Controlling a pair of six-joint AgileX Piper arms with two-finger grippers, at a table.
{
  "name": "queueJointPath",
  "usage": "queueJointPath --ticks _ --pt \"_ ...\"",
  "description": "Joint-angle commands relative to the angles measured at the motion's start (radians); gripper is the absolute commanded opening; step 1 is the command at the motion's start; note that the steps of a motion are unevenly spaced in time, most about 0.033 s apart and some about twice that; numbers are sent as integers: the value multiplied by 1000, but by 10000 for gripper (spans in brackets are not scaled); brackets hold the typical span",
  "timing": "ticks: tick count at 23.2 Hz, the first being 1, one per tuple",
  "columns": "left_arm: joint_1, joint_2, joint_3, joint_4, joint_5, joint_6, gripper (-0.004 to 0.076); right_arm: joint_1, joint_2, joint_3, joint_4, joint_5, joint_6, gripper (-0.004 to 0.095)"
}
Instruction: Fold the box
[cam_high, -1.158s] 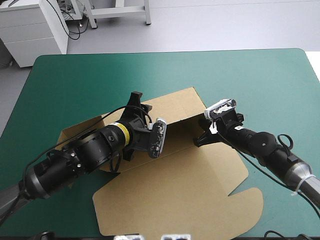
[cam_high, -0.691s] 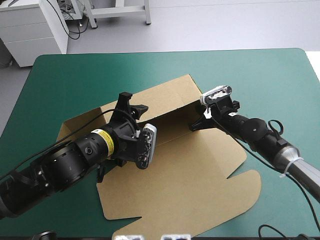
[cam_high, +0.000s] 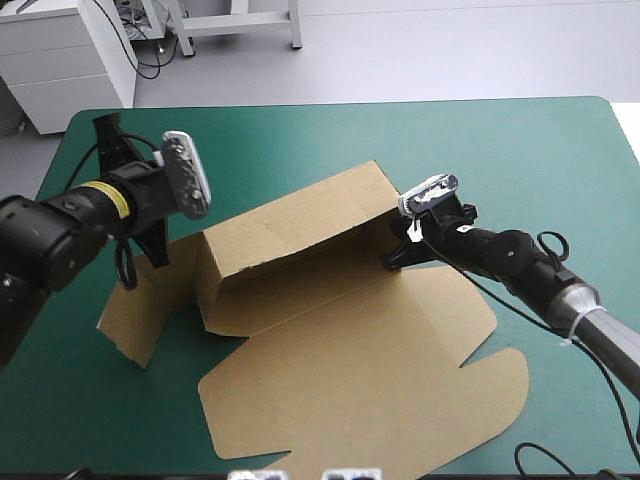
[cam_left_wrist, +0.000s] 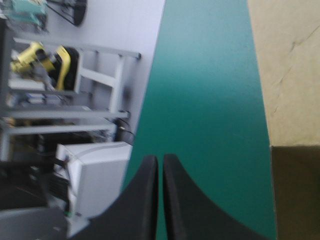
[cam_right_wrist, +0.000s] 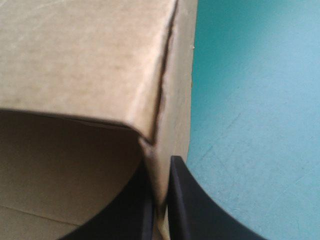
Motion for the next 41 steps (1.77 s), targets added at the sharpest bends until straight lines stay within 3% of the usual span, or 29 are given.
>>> queueJointPath --ticks 1,4,6,10,16,19,23,25,29,33,41 --pt "291 5 -37 -321 -32 26 17 -7 -35 -39 4 4 16 -19" --pt "538 6 -34 -579 -19 19 17 -7 -39 -39 4 20 18 -19" --pt "695 4 -34 -696 42 -87 17 -7 -53 -39 -16 23 18 -19" --pt "842 4 -28 -819 174 -110 16 -29 -81 -39 -30 30 24 -19" --pt "873 4 -23 -808 144 -114 13 -105 -108 -39 -38 140 49 -19" --pt "873 4 -23 -808 138 -114 -8 -157 -128 -39 -115 209 122 -19" --pt "873 4 -23 -803 138 -114 -8 -162 -155 -93 -396 370 389 -19" --pt "873 4 -23 -803 136 -126 -8 -162 -152 -201 -594 539 603 -19" --pt "873 4 -23 -805 136 -129 -8 -162 -88 -382 -741 795 759 -19" --pt "873 4 -23 -829 143 -130 -8 -162 97 -538 -748 980 800 -19" --pt "873 4 -23 -860 143 -130 -8 -162 349 -780 -733 982 825 -19"
